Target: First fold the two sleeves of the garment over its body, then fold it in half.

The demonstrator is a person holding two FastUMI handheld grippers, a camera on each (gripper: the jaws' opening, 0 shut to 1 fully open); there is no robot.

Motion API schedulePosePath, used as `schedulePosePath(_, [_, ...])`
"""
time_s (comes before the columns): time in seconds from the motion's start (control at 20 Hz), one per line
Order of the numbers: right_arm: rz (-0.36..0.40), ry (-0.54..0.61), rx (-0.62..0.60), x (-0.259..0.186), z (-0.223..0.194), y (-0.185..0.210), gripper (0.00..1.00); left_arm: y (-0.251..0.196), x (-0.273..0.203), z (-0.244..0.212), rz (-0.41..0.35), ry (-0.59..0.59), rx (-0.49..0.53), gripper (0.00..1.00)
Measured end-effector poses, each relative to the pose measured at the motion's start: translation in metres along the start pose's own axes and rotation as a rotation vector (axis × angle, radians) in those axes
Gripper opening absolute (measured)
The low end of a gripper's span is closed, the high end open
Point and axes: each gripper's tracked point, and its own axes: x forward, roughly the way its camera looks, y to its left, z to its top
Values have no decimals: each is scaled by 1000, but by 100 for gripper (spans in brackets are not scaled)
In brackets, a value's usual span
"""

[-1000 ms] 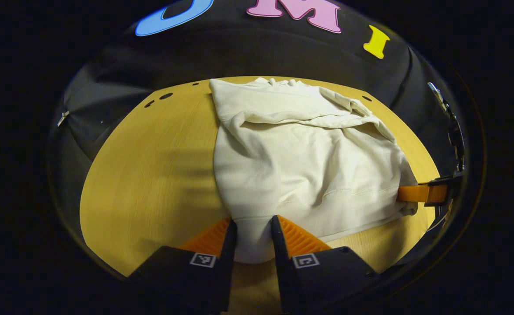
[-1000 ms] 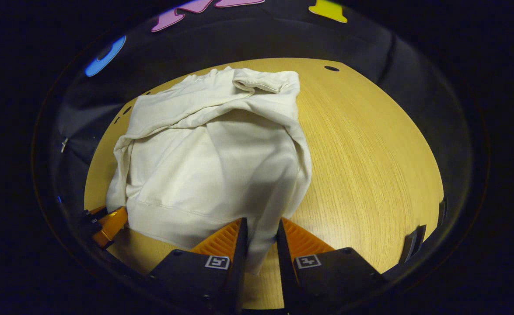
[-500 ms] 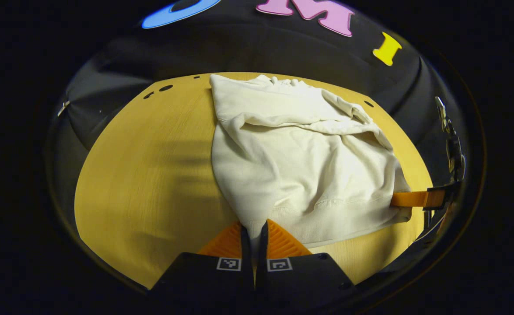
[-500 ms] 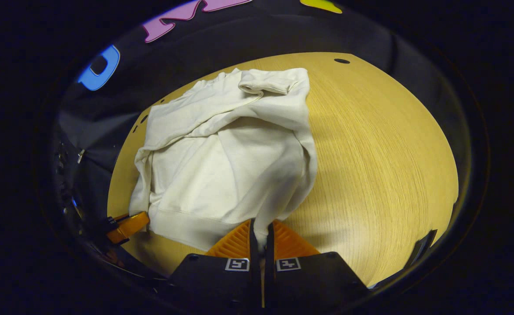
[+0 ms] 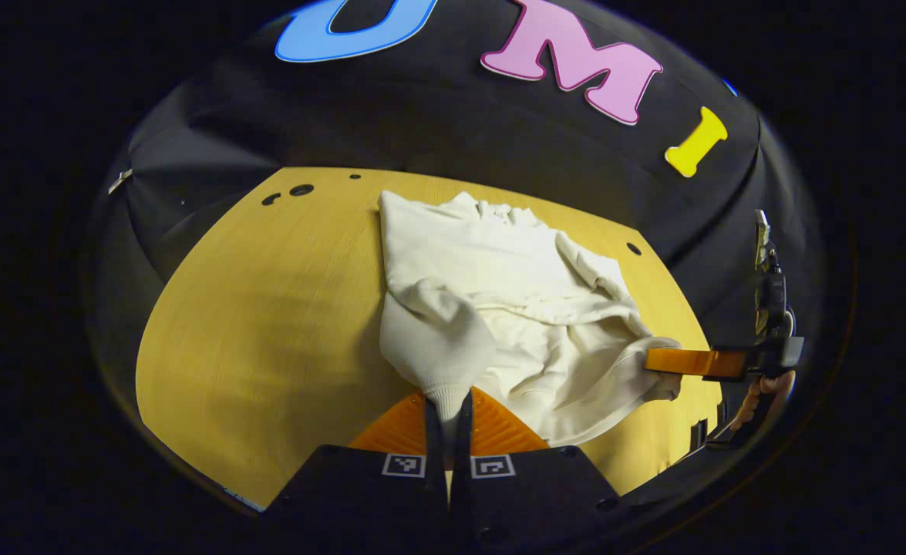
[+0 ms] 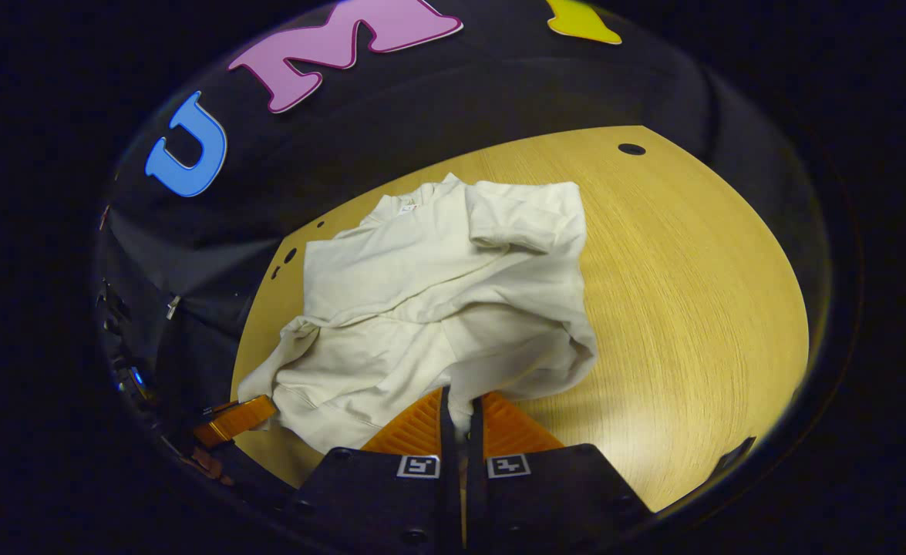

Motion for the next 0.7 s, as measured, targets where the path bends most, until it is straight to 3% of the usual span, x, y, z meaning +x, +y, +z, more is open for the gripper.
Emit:
schedulePosePath(0.35, [57, -179, 26, 25, 136, 32, 7, -2, 29, 108, 9, -83, 39, 7])
schedulePosePath(0.4, [56, -204, 34, 32, 156, 34, 7, -2, 42, 126, 15, -83, 20, 12])
schedulePosePath(0.45, [53, -229, 47, 39, 175, 36, 7, -3, 50, 136, 14, -81, 8, 7])
schedulePosePath(0.7, [-7, -253, 93, 82, 216, 21, 7, 9, 108, 178, 33, -58, -20, 10])
